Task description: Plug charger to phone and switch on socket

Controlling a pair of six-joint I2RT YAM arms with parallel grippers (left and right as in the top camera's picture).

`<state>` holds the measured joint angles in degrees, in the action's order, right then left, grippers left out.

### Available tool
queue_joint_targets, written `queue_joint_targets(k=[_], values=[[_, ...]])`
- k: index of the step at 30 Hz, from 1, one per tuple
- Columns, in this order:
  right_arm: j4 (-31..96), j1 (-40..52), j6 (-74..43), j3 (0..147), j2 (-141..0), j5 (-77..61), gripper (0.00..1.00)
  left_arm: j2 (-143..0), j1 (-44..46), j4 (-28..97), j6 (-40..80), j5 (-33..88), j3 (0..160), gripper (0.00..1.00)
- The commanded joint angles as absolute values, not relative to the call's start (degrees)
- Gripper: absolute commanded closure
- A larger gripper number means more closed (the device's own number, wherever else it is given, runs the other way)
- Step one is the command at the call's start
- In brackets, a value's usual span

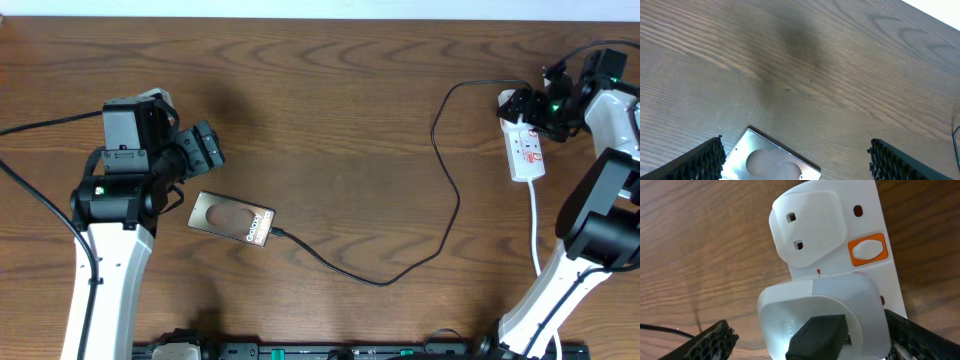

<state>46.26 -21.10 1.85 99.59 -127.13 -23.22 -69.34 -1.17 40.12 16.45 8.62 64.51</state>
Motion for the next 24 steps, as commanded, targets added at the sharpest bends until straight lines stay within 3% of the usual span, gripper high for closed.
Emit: queue_joint_targets(k=[1,24], values=[[47.0,-16.8,0.8,98.5,-130.9,-30.5,0.1,-69.2,-1.0,40.3,15.7,7.9,64.9,0.1],[53.9,-18.8,2.0,106.8,-130.7,-23.9,0.12,-69.2,-1.0,40.3,15.7,7.9,64.9,0.1]])
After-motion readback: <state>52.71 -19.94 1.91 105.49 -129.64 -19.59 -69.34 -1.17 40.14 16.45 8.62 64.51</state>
